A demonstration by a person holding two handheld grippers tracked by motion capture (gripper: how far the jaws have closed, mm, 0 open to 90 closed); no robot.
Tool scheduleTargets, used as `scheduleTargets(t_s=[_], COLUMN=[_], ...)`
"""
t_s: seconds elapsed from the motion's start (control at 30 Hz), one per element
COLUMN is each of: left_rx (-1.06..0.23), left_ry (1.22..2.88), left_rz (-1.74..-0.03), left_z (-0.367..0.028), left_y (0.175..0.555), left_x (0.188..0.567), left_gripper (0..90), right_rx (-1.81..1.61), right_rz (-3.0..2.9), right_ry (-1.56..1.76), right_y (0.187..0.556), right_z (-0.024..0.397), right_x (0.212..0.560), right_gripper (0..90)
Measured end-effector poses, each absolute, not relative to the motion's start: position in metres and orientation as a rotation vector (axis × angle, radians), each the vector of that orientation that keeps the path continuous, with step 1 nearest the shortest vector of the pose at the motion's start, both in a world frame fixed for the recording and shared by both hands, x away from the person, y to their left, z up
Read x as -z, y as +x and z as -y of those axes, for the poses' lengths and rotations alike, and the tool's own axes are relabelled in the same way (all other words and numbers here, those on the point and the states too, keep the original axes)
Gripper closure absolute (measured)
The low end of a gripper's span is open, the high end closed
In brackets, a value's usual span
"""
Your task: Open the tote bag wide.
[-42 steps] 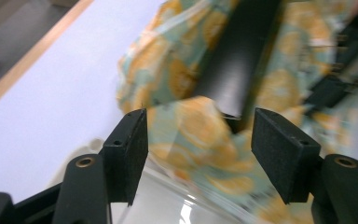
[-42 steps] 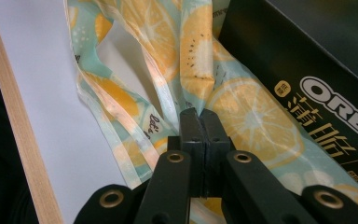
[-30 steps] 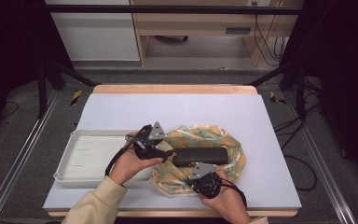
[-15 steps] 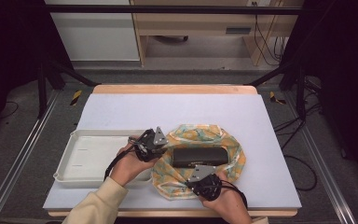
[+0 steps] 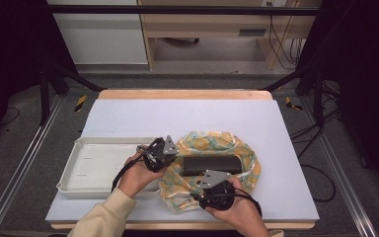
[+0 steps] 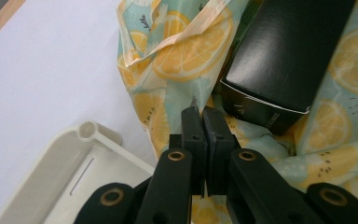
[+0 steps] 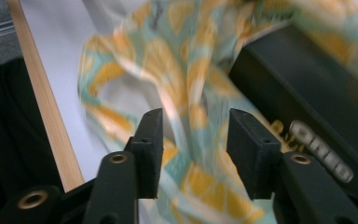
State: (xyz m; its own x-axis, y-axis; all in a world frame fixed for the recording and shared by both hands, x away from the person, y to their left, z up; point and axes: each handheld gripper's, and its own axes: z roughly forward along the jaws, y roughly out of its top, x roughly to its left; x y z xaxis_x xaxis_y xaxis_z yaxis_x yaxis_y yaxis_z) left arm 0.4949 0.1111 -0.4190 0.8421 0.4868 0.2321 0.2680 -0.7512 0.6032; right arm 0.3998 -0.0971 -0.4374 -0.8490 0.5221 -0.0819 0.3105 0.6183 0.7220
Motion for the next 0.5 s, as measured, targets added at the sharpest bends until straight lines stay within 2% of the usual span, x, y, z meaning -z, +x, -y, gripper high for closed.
scheduleTargets(t_s=[0.07,0.17,0.27,0.3,0.33,0.5], left_rx=[-0.506,-0.510,-0.522,-0.522,-0.522,-0.542], left_ry=[2.441,2.441,2.437,2.443,2.446,2.445], left_rz=[-0.552,-0.547,-0.556,-0.556,-0.554,-0.563], left_z=[-0.111,-0.111,-0.110,-0.109,-0.108,-0.098], left_y=[0.494,0.495,0.497,0.499,0.500,0.510], left_x=[0.418,0.416,0.416,0.416,0.417,0.419], left_gripper=[89.1,89.3,89.3,89.4,89.4,89.7], right_rx=[-1.074,-1.057,-1.025,-1.020,-1.023,-1.009], right_rz=[-2.539,-2.524,-2.536,-2.540,-2.545,-2.568], right_ry=[0.679,0.688,0.691,0.694,0.682,0.674], right_y=[0.401,0.406,0.412,0.413,0.414,0.416], right_z=[0.091,0.081,0.074,0.074,0.074,0.073], right_x=[0.432,0.436,0.447,0.450,0.452,0.458], right_gripper=[56.1,62.8,75.5,85.4,89.8,90.0])
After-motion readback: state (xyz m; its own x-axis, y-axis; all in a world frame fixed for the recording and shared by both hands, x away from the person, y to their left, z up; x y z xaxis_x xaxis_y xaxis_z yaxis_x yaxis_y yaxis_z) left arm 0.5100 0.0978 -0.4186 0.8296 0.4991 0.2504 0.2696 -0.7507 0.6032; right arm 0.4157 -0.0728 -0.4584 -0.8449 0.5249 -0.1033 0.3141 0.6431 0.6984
